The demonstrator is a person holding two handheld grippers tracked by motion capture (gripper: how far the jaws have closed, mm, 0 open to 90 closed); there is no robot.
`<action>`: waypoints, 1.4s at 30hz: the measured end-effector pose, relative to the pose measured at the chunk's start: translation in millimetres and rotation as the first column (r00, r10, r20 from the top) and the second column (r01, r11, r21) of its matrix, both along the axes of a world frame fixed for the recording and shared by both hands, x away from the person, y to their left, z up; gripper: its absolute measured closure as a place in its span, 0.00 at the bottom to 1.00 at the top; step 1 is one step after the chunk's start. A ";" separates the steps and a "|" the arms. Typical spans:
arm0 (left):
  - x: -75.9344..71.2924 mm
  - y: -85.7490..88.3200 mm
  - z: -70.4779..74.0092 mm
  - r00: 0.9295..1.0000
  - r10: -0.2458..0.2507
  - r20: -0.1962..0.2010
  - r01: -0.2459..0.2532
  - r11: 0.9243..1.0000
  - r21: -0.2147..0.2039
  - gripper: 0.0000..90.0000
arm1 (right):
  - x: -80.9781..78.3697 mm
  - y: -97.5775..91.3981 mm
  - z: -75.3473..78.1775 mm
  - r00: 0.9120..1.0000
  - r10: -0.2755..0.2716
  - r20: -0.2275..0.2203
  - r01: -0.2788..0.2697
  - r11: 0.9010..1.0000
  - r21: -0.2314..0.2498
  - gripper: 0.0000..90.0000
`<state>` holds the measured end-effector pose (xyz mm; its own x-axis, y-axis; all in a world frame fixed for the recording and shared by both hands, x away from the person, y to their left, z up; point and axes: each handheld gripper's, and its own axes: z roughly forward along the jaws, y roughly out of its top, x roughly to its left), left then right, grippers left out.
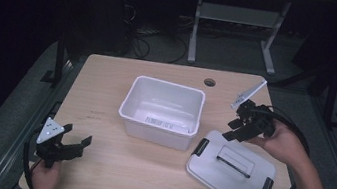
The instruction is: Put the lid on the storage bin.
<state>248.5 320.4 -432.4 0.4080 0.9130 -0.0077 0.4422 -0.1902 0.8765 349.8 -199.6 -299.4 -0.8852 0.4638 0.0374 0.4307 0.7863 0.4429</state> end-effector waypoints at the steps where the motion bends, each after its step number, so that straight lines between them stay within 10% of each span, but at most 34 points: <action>1: 0.0 -0.2 0.0 1.000 0.001 -0.001 -0.001 1.000 -0.002 0.17 | -1.2 -2.4 -1.9 1.000 -0.005 -0.004 0.005 1.000 0.003 0.57; 42: -0.9 -0.7 0.2 1.000 0.002 0.005 -0.002 1.000 0.005 0.17 | -35.9 -40.1 -75.1 0.996 -0.041 -0.085 0.043 0.999 0.018 0.58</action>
<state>247.6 319.7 -432.3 0.4061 0.9138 -0.0010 0.4382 -0.1937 0.8778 313.8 -239.7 -374.4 -0.8582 0.4989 0.1208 0.4998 0.7582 0.4189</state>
